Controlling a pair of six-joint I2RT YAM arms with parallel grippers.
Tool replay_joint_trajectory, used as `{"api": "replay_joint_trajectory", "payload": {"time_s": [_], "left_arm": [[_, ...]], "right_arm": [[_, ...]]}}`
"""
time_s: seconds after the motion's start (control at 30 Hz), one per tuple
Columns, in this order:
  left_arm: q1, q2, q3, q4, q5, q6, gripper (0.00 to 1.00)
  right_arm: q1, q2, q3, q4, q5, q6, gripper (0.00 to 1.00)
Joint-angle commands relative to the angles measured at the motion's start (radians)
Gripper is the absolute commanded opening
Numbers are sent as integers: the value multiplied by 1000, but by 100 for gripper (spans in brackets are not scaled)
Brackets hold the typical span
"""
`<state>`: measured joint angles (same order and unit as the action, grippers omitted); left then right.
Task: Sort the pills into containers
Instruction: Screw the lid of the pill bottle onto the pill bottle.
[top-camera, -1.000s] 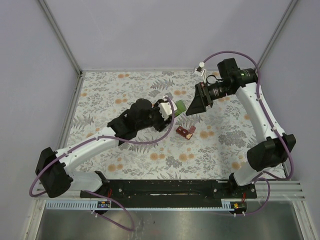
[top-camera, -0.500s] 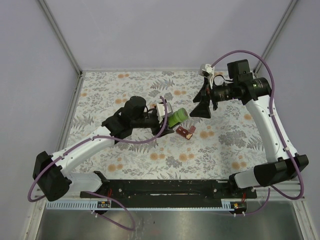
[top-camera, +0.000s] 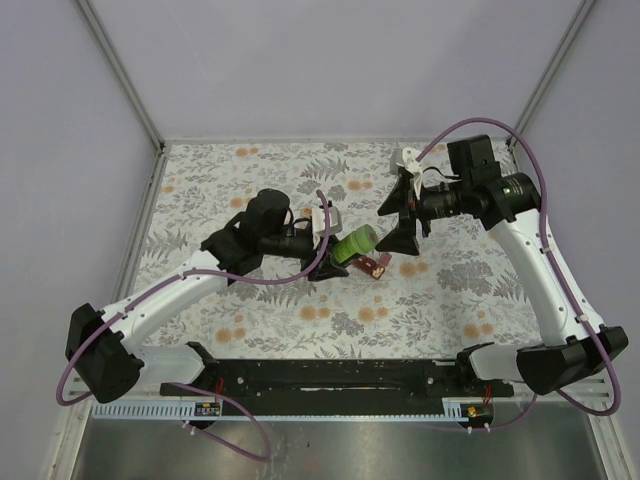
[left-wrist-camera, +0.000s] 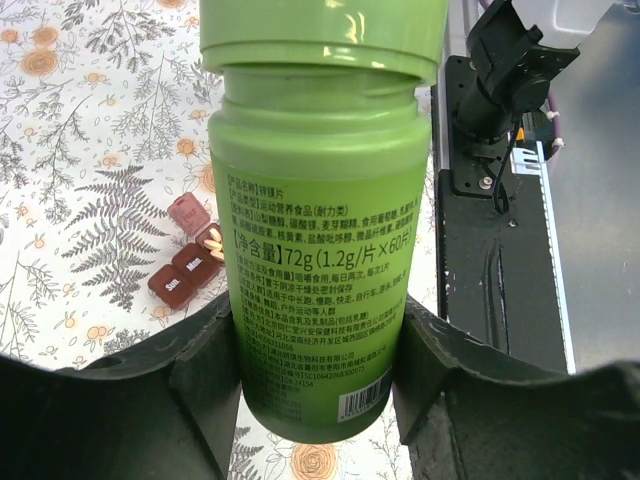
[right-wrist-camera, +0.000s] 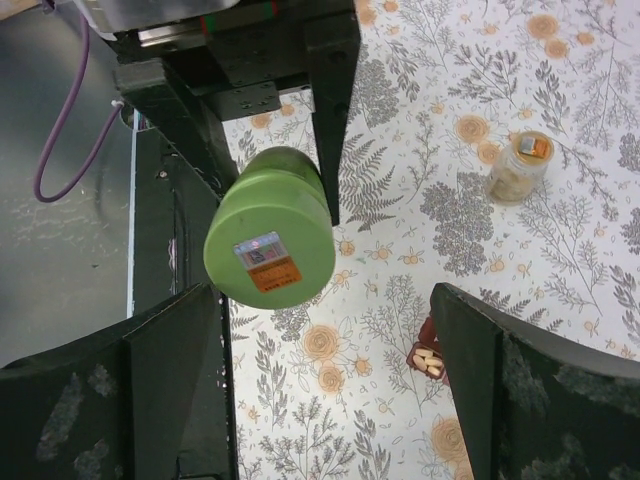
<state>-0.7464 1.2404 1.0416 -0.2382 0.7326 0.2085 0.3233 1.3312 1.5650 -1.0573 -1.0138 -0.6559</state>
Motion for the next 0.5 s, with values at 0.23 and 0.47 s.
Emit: {"api": "replay_joint_trajectory", "payload": {"time_s": [0.23, 0.47], "left_arm": [[7, -10, 55, 34, 73, -3, 0], [7, -10, 60, 34, 77, -9, 0]], "right_arm": [[75, -40, 3, 39, -9, -30, 100], [102, -33, -14, 66, 0, -11, 99]]}}
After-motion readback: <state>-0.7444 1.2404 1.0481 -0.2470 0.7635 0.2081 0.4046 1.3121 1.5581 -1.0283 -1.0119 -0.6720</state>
